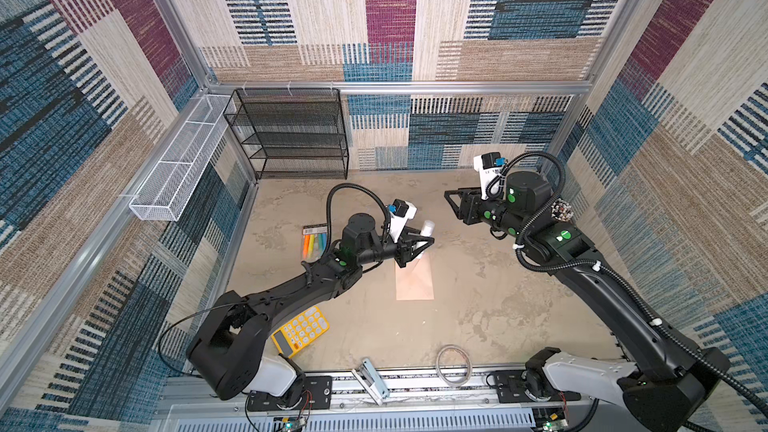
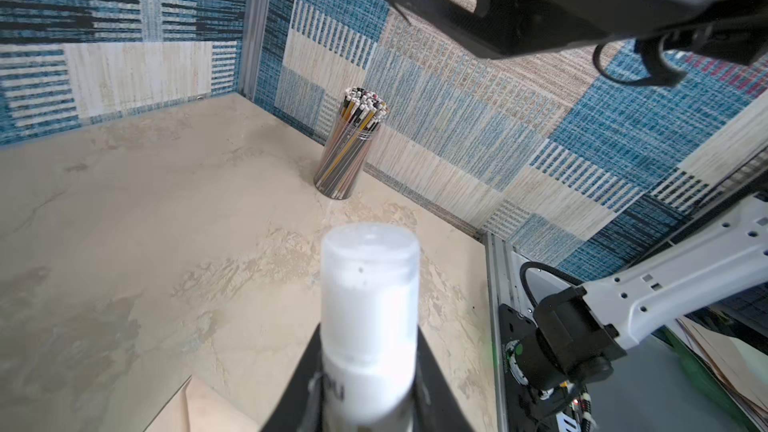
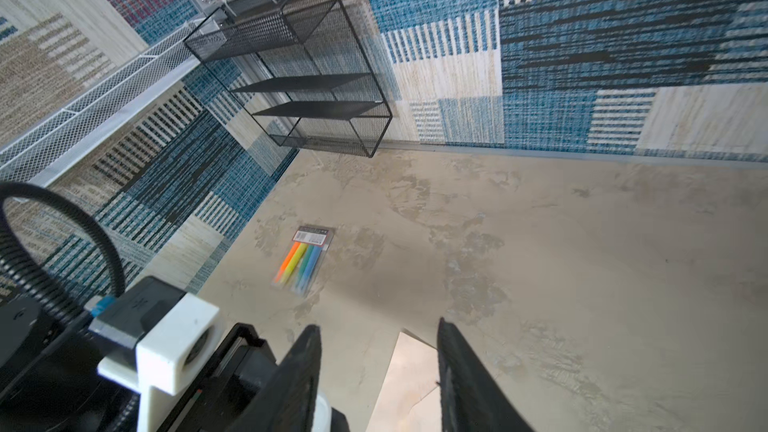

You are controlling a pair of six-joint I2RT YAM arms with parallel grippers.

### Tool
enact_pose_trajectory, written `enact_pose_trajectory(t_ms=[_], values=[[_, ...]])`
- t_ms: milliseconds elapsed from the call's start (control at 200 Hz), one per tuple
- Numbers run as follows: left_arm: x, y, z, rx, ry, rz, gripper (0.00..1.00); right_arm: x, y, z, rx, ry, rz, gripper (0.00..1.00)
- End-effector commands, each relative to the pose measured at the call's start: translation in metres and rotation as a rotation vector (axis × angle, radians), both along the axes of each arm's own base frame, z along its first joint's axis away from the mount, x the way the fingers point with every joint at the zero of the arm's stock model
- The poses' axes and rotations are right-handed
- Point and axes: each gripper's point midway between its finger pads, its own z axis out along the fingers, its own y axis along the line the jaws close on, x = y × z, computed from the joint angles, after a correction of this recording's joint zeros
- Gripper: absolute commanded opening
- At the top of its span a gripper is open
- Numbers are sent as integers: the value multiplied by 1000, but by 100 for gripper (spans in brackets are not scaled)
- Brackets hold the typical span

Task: Place the letter into the envelope and seal it
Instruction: 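Lower the capped glue stick beside the envelope and open the left gripper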

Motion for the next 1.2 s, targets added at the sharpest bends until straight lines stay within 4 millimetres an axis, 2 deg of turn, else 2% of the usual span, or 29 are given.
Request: enact_pose_trajectory(t_ms=[0, 210, 371, 621, 942, 1067, 1192], values=[[5, 21, -21, 102, 25, 116, 0, 1, -6, -1, 0, -35, -30, 50], [0, 64, -54, 248, 124, 296, 0, -9, -8, -27, -1, -28, -11, 49], [-1, 96, -79, 355, 185, 425, 0, -17, 0, -47, 19, -25, 53, 48], [2, 137, -128, 503, 419, 613, 0, -25, 7, -72, 35, -43, 111, 48], [0, 137, -198, 703, 704, 648, 0, -23, 9, -99, 18, -1, 111, 48], [1, 140, -214, 732, 734, 673, 0, -22, 8, -104, 9, 2, 105, 48], [-1, 140, -226, 770, 760, 666, 5, -22, 7, -107, 3, 8, 105, 48]])
